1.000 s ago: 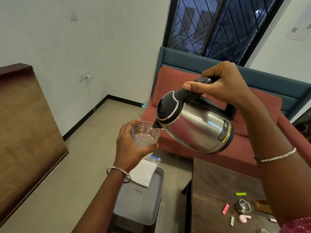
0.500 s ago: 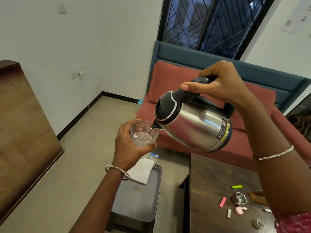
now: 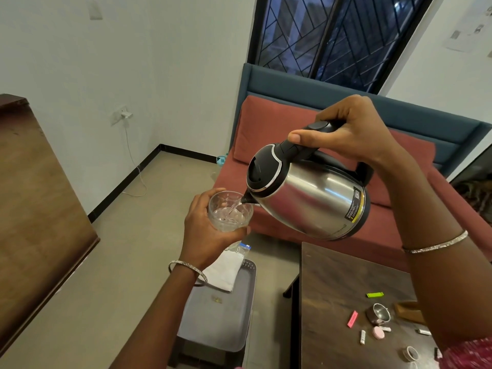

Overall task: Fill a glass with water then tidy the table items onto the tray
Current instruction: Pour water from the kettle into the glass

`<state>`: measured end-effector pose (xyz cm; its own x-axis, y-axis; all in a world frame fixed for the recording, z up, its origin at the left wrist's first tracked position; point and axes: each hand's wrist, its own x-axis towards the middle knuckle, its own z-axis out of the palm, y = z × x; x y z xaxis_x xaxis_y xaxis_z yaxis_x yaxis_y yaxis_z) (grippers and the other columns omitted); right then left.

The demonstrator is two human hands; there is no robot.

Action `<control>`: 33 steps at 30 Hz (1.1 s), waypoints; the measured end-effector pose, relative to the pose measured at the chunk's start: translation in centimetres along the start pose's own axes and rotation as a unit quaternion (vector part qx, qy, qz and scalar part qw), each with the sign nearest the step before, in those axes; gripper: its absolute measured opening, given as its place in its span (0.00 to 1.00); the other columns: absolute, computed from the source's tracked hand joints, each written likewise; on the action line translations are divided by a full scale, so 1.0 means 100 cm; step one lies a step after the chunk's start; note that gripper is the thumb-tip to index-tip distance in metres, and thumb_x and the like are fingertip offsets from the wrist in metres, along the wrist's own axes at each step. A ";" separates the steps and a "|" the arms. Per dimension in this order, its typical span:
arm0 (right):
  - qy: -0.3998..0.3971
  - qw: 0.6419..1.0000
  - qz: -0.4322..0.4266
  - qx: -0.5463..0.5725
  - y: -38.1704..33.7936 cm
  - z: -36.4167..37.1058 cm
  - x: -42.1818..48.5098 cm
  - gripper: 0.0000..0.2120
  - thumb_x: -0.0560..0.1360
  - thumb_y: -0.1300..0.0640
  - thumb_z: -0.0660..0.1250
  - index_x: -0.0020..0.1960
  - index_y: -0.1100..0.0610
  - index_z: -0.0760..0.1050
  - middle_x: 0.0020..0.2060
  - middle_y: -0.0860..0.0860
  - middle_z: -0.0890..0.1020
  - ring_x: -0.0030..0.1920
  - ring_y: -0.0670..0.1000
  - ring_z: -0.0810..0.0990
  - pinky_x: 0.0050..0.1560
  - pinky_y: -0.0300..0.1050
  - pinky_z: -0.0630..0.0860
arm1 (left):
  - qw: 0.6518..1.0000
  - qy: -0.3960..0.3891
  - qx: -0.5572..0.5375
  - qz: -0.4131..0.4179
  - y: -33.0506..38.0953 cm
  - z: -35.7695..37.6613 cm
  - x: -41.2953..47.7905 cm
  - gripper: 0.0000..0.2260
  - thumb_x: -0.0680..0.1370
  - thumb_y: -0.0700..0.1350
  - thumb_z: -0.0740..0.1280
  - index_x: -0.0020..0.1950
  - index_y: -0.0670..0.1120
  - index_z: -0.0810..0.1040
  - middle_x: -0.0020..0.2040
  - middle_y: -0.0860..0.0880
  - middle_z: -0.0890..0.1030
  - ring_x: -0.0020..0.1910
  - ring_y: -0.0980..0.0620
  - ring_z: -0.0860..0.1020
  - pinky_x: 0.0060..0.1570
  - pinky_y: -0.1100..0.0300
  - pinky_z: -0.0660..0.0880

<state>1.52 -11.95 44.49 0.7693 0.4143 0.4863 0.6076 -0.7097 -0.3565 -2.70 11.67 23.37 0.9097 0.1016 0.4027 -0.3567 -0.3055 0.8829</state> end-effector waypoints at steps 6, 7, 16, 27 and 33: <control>0.001 1.000 0.001 0.005 0.001 -0.003 -0.003 0.27 0.68 0.38 0.76 0.29 0.62 0.77 0.22 0.57 0.69 0.24 0.47 0.62 0.26 0.38 0.59 | 1.000 0.001 0.000 0.006 0.001 0.002 0.002 0.38 0.56 0.55 0.81 0.63 0.54 0.72 0.56 0.56 0.75 0.55 0.62 0.76 0.53 0.61 0.79; 0.002 1.000 0.003 0.004 0.001 -0.004 -0.003 0.27 0.68 0.38 0.76 0.29 0.62 0.77 0.22 0.57 0.69 0.25 0.47 0.62 0.26 0.38 0.59 | 1.000 0.001 0.000 0.006 0.002 0.003 0.002 0.38 0.56 0.55 0.81 0.63 0.54 0.72 0.56 0.55 0.75 0.55 0.61 0.76 0.53 0.61 0.79; 0.007 1.000 0.012 -0.003 0.003 -0.008 -0.008 0.29 0.67 0.37 0.76 0.29 0.64 0.76 0.22 0.58 0.68 0.25 0.46 0.61 0.26 0.38 0.58 | 1.000 -0.003 -0.011 0.004 0.005 0.009 0.001 0.37 0.55 0.57 0.79 0.62 0.56 0.72 0.57 0.57 0.74 0.55 0.64 0.75 0.52 0.65 0.78; 0.005 1.000 0.017 -0.010 0.003 -0.013 -0.013 0.30 0.68 0.37 0.75 0.29 0.64 0.76 0.22 0.61 0.70 0.25 0.50 0.62 0.27 0.47 0.60 | 1.000 -0.009 -0.014 0.001 0.009 0.013 0.000 0.37 0.55 0.59 0.78 0.62 0.56 0.72 0.56 0.56 0.75 0.55 0.62 0.76 0.53 0.58 0.79; 0.007 1.000 0.024 -0.012 0.005 -0.015 -0.015 0.31 0.67 0.36 0.75 0.28 0.64 0.76 0.22 0.61 0.69 0.25 0.49 0.62 0.27 0.45 0.59 | 1.000 -0.012 -0.012 0.005 0.010 0.016 -0.002 0.37 0.55 0.58 0.79 0.61 0.58 0.71 0.56 0.57 0.75 0.55 0.63 0.75 0.51 0.63 0.78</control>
<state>0.32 -13.76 44.77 0.7944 0.3715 0.4804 0.5651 -0.7421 -0.3605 -2.85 9.83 23.77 0.9108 0.0760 0.4057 -0.3703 -0.2838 0.8845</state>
